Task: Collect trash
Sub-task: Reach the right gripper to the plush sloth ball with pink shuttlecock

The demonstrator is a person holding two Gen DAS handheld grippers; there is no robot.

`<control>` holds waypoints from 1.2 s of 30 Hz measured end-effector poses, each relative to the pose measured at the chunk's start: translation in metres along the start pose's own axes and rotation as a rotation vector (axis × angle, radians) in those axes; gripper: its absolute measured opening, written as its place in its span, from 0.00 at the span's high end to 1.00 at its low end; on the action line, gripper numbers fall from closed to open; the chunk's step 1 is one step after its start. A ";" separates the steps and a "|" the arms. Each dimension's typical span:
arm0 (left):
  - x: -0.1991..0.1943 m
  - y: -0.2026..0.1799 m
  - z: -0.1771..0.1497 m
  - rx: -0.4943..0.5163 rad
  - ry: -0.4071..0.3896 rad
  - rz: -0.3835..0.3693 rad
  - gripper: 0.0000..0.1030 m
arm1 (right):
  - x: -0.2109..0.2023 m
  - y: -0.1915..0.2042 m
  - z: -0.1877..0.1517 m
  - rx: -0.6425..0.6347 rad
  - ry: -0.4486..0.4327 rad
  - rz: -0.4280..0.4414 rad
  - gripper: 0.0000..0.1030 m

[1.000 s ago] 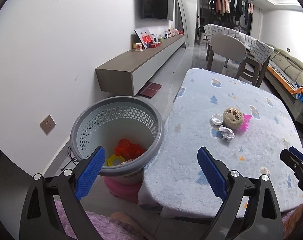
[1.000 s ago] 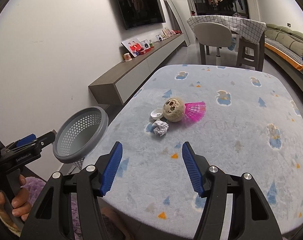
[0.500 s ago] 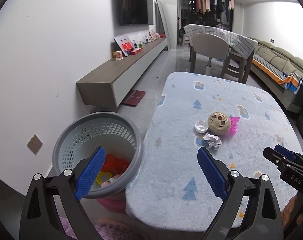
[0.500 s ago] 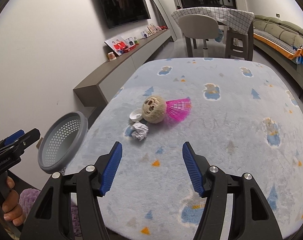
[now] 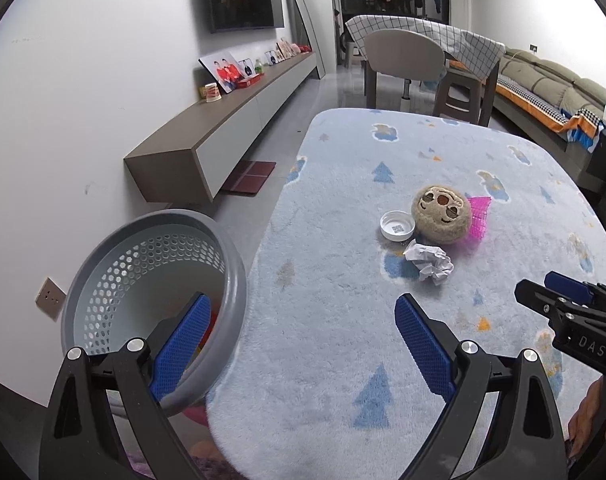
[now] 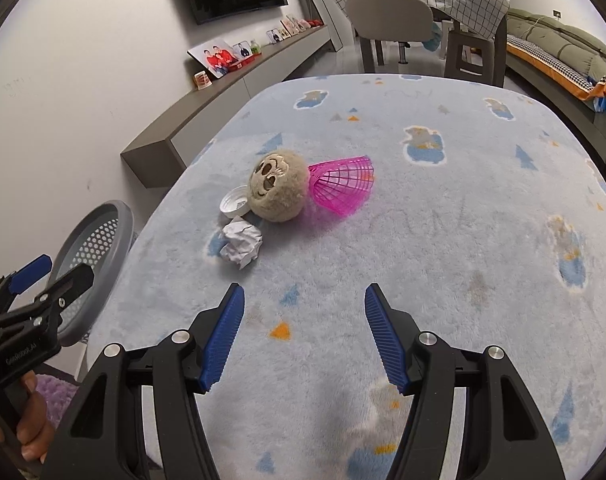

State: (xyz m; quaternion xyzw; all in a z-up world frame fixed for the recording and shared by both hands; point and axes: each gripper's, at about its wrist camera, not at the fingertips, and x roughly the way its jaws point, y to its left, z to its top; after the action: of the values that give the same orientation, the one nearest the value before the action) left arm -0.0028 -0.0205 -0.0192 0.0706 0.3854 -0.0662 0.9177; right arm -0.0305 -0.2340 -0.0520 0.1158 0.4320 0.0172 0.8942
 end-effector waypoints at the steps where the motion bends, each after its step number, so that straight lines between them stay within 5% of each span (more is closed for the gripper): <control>1: 0.003 -0.001 0.001 -0.002 0.004 -0.005 0.11 | 0.003 -0.001 0.005 -0.002 0.006 0.001 0.41; 20: 0.064 -0.030 0.016 -0.038 0.095 -0.014 0.11 | 0.059 -0.029 0.079 -0.125 0.049 0.001 0.41; 29: 0.071 -0.019 0.014 -0.060 0.110 0.018 0.11 | 0.065 0.025 0.090 -0.276 0.028 0.027 0.41; 36: 0.069 -0.006 0.009 -0.084 0.116 0.026 0.11 | 0.094 0.049 0.091 -0.348 0.093 -0.030 0.42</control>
State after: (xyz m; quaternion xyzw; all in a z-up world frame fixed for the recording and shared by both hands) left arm 0.0504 -0.0326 -0.0630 0.0408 0.4393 -0.0336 0.8968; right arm 0.1023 -0.1918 -0.0592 -0.0480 0.4650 0.0837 0.8800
